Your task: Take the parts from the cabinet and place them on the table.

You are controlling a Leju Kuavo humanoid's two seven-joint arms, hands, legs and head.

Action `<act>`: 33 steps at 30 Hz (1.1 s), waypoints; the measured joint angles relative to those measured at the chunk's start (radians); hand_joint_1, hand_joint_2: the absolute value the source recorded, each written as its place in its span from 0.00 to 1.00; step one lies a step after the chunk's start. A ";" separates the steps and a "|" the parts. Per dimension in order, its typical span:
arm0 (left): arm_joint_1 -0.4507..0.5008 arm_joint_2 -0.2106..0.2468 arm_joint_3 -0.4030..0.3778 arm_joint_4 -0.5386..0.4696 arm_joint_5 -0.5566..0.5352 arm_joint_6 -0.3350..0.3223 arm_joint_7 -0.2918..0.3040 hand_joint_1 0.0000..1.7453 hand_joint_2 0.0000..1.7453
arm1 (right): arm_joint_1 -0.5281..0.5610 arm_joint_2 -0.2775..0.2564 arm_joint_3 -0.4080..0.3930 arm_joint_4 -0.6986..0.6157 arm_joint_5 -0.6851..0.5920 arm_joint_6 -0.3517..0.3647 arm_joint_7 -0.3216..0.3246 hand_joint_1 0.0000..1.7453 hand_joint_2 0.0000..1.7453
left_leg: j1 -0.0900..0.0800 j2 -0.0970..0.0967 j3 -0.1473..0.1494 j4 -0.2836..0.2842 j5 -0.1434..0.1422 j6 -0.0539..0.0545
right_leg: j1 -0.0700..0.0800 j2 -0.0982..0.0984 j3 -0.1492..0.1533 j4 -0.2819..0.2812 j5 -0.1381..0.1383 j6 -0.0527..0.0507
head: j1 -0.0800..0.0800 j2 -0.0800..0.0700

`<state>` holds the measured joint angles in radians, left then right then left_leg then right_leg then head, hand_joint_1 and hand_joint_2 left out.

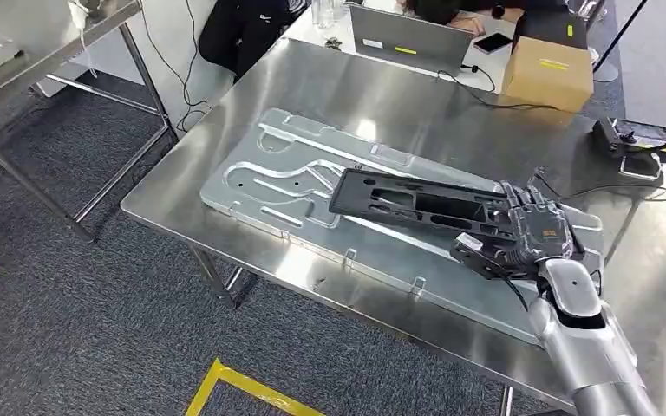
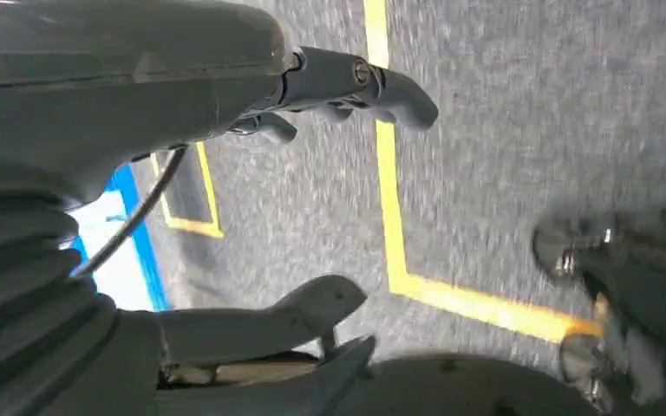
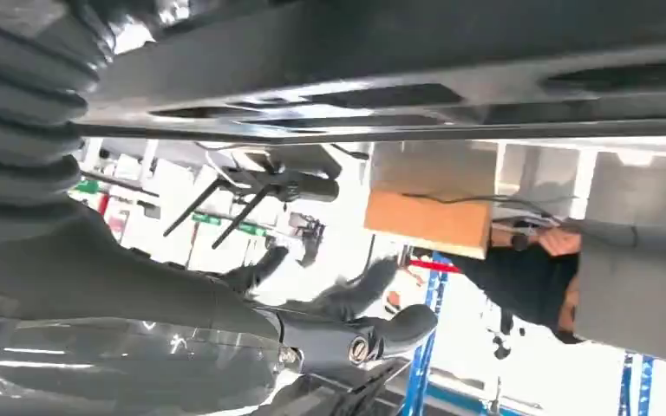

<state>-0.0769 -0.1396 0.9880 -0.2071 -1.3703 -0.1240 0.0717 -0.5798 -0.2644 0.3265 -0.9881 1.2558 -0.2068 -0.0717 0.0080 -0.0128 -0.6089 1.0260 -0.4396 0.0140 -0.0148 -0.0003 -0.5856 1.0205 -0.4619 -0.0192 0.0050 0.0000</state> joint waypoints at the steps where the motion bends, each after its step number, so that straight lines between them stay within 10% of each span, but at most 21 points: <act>1: 0.000 0.000 0.000 0.000 0.000 0.000 0.001 0.00 0.00 | -0.004 0.002 0.003 0.007 -0.002 0.003 0.000 0.00 0.00 | 0.000 0.000 0.000 0.000 0.000 0.001 | 0.000 0.000 0.001 -0.002 0.001 0.001 | 0.000 0.000; 6: 0.000 0.000 0.000 0.000 0.000 -0.002 0.004 0.00 0.00 | -0.011 0.007 0.008 0.030 -0.003 0.008 0.000 0.00 0.00 | -0.002 0.001 0.001 0.000 -0.002 0.008 | -0.001 0.000 0.004 -0.008 0.004 0.012 | 0.000 0.000; 10: 0.000 0.000 0.002 0.000 0.001 -0.002 0.004 0.00 0.00 | -0.012 0.011 0.021 0.031 -0.017 0.020 -0.015 0.00 0.00 | -0.004 0.002 0.001 0.001 -0.002 0.008 | -0.005 0.000 0.005 -0.010 0.004 0.041 | 0.000 0.000; 21: 0.001 0.000 0.019 0.000 0.003 -0.003 0.010 0.00 0.00 | 0.018 0.011 0.117 -0.165 -0.118 0.093 -0.073 0.00 0.00 | -0.002 0.004 0.005 0.000 -0.001 0.009 | -0.002 0.001 0.003 -0.005 0.002 0.044 | 0.000 0.000; 25: 0.000 0.000 0.019 0.000 -0.001 -0.003 0.018 0.00 0.00 | 0.028 0.011 0.154 -0.248 -0.134 0.106 -0.077 0.00 0.00 | -0.004 0.006 0.008 -0.008 0.007 0.026 | -0.004 0.003 0.007 -0.013 0.010 0.060 | 0.000 0.000; 27: -0.001 -0.001 0.019 0.000 -0.002 -0.003 0.019 0.00 0.00 | 0.031 0.007 0.159 -0.273 -0.136 0.109 -0.078 0.00 0.00 | 0.005 0.011 0.018 -0.030 0.022 0.035 | -0.007 0.001 -0.012 0.039 -0.040 0.060 | 0.001 0.000; 30: 0.000 -0.001 0.020 0.000 -0.003 -0.004 0.021 0.00 0.00 | 0.043 0.002 0.169 -0.291 -0.137 0.113 -0.078 0.00 0.00 | 0.004 0.013 0.011 -0.029 0.025 0.035 | -0.009 0.002 -0.108 0.260 -0.151 0.064 | 0.000 0.000; 33: 0.001 -0.001 0.020 0.000 -0.004 -0.005 0.025 0.00 0.00 | 0.051 -0.004 0.177 -0.302 -0.146 0.113 -0.078 0.00 0.00 | 0.007 0.013 0.003 -0.021 0.028 0.030 | -0.021 0.000 -0.083 0.228 -0.106 0.074 | 0.000 0.000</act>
<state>-0.0754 -0.1404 1.0079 -0.2071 -1.3745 -0.1286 0.0965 -0.5284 -0.2682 0.5039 -1.2898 1.1101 -0.0938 -0.1495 0.0147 0.0000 -0.6057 1.0048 -0.4118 0.0444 -0.0359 -0.0001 -0.6685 1.2490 -0.5680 0.0544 0.0053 0.0000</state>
